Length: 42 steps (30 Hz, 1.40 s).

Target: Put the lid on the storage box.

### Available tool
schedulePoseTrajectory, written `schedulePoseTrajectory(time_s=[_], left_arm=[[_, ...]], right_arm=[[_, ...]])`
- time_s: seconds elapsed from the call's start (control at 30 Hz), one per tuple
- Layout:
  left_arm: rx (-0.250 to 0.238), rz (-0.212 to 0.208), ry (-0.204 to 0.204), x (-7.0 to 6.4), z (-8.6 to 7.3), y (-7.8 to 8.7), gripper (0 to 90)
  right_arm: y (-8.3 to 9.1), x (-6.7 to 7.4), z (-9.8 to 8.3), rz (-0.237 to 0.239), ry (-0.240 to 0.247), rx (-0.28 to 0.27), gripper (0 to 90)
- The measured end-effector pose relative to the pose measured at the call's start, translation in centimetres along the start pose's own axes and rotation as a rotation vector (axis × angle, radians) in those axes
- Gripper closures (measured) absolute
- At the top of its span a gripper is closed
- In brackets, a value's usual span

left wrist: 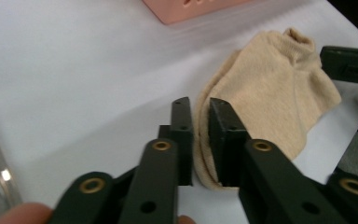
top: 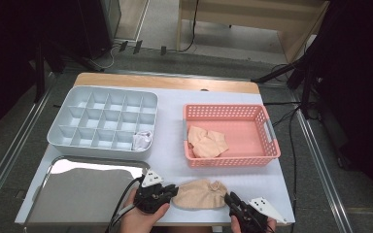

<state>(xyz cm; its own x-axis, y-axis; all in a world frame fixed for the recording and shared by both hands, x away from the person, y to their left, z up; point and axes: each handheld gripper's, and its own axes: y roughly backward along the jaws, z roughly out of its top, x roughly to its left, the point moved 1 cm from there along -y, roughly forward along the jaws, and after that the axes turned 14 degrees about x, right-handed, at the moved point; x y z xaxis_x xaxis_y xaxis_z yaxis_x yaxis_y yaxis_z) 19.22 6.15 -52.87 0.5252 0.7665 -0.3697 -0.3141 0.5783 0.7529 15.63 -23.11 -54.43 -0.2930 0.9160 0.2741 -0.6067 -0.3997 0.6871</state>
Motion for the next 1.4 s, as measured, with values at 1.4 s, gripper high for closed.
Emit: schedulePoseTrajectory(time_s=[1.4], left_arm=[[0.028,0.015,-0.092,-4.8,1.8,-4.0,85.9]], right_arm=[[-0.3,0.4,-0.4,-0.025,-0.025,0.001,62.7]])
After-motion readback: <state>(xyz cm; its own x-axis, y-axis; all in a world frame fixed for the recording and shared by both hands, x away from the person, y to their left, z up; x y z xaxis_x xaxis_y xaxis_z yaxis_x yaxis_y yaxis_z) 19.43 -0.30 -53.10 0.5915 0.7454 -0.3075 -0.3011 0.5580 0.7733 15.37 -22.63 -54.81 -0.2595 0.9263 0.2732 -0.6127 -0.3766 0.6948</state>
